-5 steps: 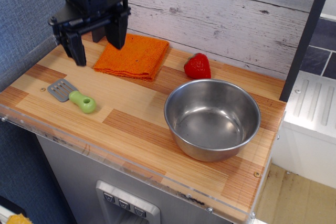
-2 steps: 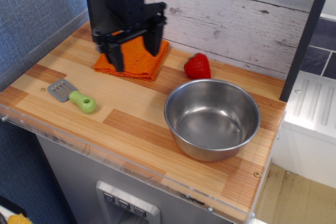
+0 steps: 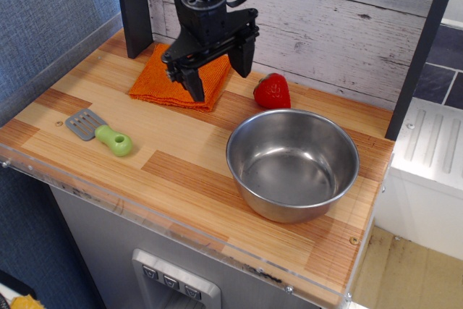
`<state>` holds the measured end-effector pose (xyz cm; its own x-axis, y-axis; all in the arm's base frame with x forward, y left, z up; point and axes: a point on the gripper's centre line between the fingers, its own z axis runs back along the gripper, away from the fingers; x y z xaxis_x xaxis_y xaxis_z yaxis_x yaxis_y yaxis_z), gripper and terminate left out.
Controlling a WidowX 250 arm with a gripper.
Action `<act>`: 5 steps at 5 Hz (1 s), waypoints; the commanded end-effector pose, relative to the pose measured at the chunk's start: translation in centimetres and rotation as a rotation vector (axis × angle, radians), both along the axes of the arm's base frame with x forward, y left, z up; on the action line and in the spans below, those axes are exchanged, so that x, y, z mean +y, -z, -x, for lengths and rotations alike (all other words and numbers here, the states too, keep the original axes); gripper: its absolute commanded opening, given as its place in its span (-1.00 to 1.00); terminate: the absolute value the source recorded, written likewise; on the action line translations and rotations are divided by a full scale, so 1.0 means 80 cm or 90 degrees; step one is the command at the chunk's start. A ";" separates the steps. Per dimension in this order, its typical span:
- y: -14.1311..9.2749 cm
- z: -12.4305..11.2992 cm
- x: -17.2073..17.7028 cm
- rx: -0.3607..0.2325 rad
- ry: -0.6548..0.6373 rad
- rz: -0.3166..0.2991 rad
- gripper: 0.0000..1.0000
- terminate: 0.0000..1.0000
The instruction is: Place the strawberry between the spatula and the metal pot.
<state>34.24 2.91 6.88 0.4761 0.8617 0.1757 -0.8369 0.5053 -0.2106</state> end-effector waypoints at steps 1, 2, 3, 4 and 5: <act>-0.002 -0.041 -0.012 -0.032 -0.009 0.002 1.00 -1.00; 0.004 -0.061 -0.026 -0.058 -0.012 0.043 1.00 -1.00; 0.006 -0.074 -0.035 -0.115 0.019 0.096 1.00 -1.00; 0.016 -0.075 -0.045 -0.100 0.031 0.103 1.00 -1.00; 0.029 -0.074 -0.045 -0.071 0.041 0.098 1.00 -1.00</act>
<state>39.47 -0.54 2.47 0.5144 0.8549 0.0669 -0.7948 0.5046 -0.3372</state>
